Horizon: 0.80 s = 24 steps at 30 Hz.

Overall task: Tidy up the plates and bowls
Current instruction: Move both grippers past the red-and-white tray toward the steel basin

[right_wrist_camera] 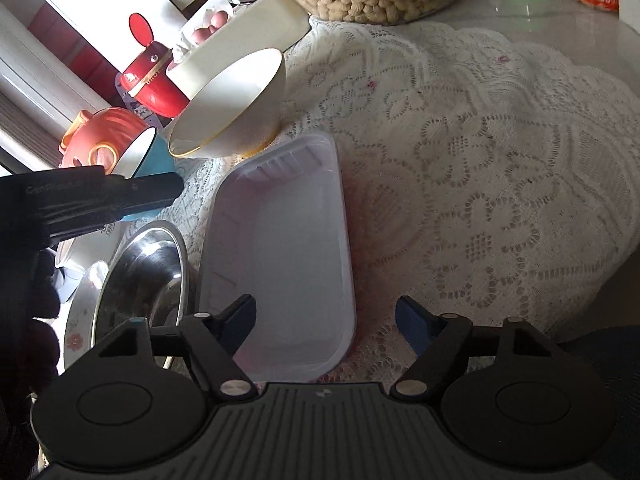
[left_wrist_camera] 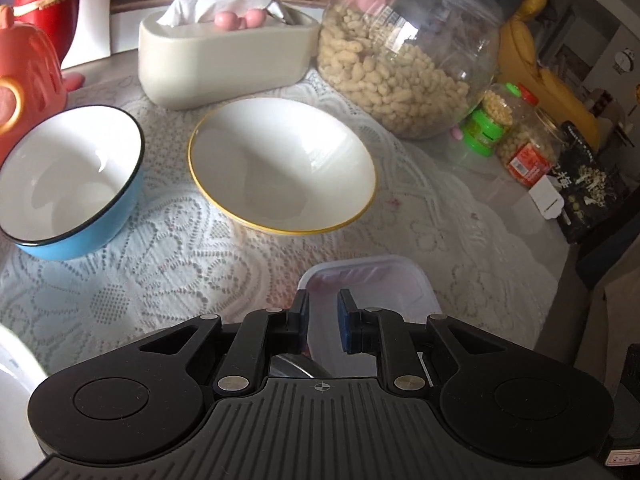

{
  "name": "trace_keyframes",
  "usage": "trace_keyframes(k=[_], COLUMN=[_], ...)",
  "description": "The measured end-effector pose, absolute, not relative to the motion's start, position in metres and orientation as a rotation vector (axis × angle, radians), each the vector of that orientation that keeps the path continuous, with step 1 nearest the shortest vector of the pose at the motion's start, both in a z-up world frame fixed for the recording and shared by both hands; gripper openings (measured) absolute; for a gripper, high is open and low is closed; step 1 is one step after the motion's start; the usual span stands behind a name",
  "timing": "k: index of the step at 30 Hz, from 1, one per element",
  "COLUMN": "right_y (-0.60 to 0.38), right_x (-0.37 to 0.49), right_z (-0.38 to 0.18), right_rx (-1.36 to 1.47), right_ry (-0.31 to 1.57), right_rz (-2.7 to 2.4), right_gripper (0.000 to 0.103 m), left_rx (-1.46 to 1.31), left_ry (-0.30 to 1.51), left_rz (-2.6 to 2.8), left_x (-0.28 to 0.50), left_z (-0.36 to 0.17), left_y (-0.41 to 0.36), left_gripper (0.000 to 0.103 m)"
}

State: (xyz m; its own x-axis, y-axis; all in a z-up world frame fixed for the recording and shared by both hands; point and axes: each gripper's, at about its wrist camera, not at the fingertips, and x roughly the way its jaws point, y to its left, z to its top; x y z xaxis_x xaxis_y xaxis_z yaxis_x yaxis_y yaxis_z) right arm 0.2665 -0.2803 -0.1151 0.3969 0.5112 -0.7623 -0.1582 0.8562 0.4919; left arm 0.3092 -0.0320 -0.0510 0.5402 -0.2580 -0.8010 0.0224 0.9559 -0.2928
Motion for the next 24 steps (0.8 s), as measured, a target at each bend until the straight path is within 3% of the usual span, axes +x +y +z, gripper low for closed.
trace_keyframes(k=[9,10,12,17,24], right_y=[-0.296,-0.299,-0.307,-0.335,-0.332], right_x=[0.287,0.288,0.292,0.306,0.29], right_z=[-0.121,-0.12,-0.115,-0.099,-0.086], right_rx=[0.5,0.513,0.524,0.505,0.334], right_ry=[1.087,1.084,1.057,0.931,0.824], right_rz=[0.541,0.554,0.55,0.404,0.216], right_gripper=[0.075,0.075,0.076,0.077,0.083], left_rx=[-0.445,-0.478,-0.492,-0.475,-0.378], left_ry=[1.114,1.122,1.105,1.033,0.864], left_rz=[-0.194,-0.23,-0.281,-0.367,-0.266], left_x=[0.34,0.343,0.35,0.36,0.29], left_z=[-0.082,-0.082,-0.079,-0.068,-0.019], left_y=[-0.037,-0.042,-0.055,-0.071,-0.001], left_gripper=[0.019,0.023,0.028,0.027,0.027])
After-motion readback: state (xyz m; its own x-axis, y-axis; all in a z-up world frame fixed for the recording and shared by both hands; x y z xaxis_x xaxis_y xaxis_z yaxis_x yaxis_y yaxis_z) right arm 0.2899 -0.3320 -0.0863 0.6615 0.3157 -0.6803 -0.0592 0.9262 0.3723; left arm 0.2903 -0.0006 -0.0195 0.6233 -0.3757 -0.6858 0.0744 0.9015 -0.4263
